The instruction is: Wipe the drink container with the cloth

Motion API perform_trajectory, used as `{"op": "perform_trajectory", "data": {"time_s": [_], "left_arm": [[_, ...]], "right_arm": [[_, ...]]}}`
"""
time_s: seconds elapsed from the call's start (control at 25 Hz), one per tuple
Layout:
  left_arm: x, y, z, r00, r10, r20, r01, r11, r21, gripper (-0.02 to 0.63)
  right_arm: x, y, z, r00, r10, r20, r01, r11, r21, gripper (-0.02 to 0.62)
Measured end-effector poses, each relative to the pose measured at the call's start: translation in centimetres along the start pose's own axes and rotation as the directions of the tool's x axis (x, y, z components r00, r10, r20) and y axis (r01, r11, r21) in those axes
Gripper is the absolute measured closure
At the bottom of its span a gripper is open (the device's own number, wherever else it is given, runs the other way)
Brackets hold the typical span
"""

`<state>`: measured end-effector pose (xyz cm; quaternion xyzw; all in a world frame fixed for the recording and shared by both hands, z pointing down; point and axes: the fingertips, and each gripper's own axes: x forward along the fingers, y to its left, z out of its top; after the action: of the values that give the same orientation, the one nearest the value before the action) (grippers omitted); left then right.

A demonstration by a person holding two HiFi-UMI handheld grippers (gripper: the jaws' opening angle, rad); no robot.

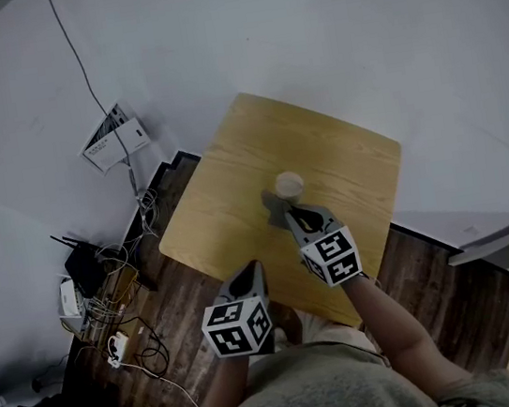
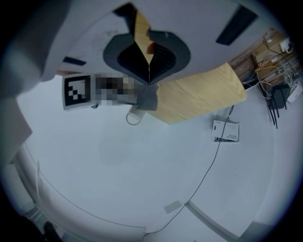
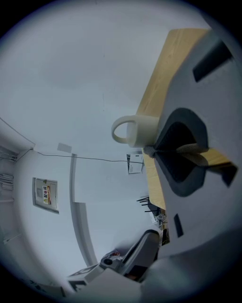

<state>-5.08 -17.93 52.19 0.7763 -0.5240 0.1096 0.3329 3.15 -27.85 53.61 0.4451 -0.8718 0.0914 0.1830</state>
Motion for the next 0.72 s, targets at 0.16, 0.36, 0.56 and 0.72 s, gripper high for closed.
{"op": "perform_trajectory", "data": {"time_s": [0.16, 0.36, 0.56, 0.72], "left_arm": [[0.1, 0.0, -0.1, 1.000, 0.001, -0.005, -0.001, 1.000, 0.001, 0.603], [0.4, 0.1, -0.2, 1.000, 0.006, -0.009, -0.006, 1.000, -0.002, 0.603], [0.5, 0.3, -0.2, 1.000, 0.013, -0.014, -0.013, 1.000, -0.006, 0.603], [0.5, 0.4, -0.3, 1.000, 0.016, -0.015, -0.016, 1.000, -0.010, 0.603]], "right_arm": [[0.4, 0.1, -1.3, 0.999, 0.006, -0.034, -0.006, 1.000, 0.000, 0.584], [1.1, 0.1, -3.1, 0.996, 0.011, -0.084, -0.011, 1.000, -0.003, 0.583], [1.7, 0.1, -4.8, 0.991, 0.012, -0.131, -0.013, 1.000, -0.006, 0.583], [2.0, 0.0, -6.2, 0.987, 0.011, -0.163, -0.012, 1.000, -0.009, 0.584]]}}
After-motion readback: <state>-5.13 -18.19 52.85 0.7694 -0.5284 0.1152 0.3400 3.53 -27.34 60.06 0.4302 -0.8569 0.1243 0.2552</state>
